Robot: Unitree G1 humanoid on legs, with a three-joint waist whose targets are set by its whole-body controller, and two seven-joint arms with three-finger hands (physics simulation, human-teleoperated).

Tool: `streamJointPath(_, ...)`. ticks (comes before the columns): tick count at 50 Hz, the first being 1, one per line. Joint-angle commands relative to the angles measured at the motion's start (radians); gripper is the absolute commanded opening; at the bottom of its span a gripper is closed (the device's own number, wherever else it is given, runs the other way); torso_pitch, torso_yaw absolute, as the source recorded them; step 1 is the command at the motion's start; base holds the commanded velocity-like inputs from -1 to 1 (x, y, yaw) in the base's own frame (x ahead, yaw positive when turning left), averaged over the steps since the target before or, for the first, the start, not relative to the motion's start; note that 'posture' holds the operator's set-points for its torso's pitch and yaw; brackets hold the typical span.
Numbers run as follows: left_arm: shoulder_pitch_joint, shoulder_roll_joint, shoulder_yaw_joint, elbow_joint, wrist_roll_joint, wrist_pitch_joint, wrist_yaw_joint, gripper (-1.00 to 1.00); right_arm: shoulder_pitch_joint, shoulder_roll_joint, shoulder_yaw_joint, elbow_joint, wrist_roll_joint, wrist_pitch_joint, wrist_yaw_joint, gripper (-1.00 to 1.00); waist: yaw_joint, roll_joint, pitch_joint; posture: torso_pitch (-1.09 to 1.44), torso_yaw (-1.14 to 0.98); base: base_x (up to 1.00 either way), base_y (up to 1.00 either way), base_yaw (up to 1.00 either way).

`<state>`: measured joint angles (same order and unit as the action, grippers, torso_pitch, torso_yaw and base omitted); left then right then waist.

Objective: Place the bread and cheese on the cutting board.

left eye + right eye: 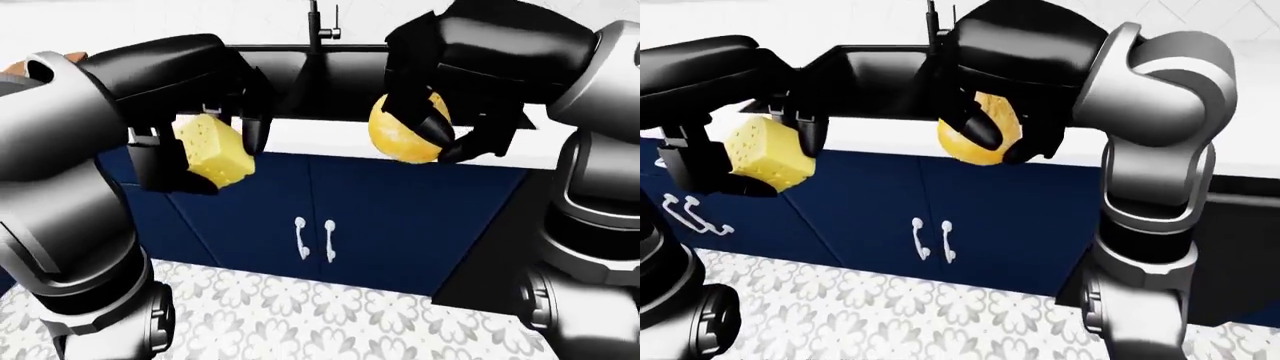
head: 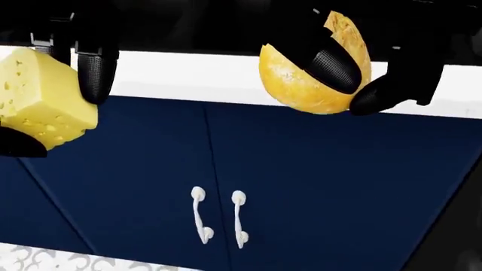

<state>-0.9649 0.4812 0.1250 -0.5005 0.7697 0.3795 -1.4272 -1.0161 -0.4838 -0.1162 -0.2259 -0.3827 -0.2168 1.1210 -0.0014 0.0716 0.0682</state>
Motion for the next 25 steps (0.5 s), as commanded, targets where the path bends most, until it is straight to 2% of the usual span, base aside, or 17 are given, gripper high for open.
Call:
streamJointPath(1, -0.041, 0.006, 0.011, -0.018, 0.003, -0.004, 0.023, -1.0, -0.037, -0.016, -0.028, -0.009, 0.0, 0.0, -0.021, -1.0, -0.009, 0.001, -0.027, 0.0, 0.0, 0.0, 0.59, 0.0)
streamJointPath(4, -0.027, 0.005, 0.012, -0.024, 0.002, -0.007, 0.025, -1.0, -0.041, -0.017, -0.027, -0.002, -0.003, -0.008, -0.026, -1.0, -0.006, -0.036, -0.026, 0.0, 0.0, 0.0, 0.58, 0.0)
streamJointPath(8, -0.02, 0.004, 0.013, -0.026, 0.0, -0.011, 0.026, -1.0, -0.045, -0.017, -0.027, 0.003, -0.008, -0.013, -0.03, -1.0, -0.005, -0.057, -0.023, 0.0, 0.0, 0.0, 0.5, 0.0)
streamJointPath(14, -0.021, 0.005, 0.013, -0.022, -0.001, -0.015, 0.03, -1.0, -0.045, -0.015, -0.027, 0.008, -0.009, -0.016, -0.033, -1.0, -0.001, -0.054, -0.029, 0.0, 0.0, 0.0, 0.33, 0.0)
streamJointPath(16, -0.026, 0.005, 0.011, -0.02, 0.0, -0.014, 0.029, -1.0, -0.049, -0.017, -0.027, 0.011, -0.008, -0.019, -0.034, -1.0, -0.004, -0.027, -0.03, 0.0, 0.0, 0.0, 0.07, 0.0)
streamJointPath(18, -0.029, 0.005, 0.012, -0.02, 0.0, -0.013, 0.027, -1.0, -0.052, -0.019, -0.028, 0.016, -0.007, -0.024, -0.035, -1.0, -0.005, -0.02, -0.029, 0.0, 0.0, 0.0, 0.21, 0.0)
streamJointPath(22, -0.021, 0.006, 0.015, -0.026, -0.002, -0.014, 0.027, -1.0, -0.063, -0.021, -0.027, 0.023, -0.016, -0.019, -0.039, -1.0, 0.007, -0.06, -0.017, 0.0, 0.0, 0.0, 0.41, 0.0)
streamJointPath(25, -0.024, 0.008, 0.015, -0.024, -0.003, -0.012, 0.026, -1.0, -0.071, -0.022, -0.025, 0.037, -0.02, -0.027, -0.046, -1.0, 0.013, -0.075, -0.024, 0.0, 0.0, 0.0, 0.32, 0.0)
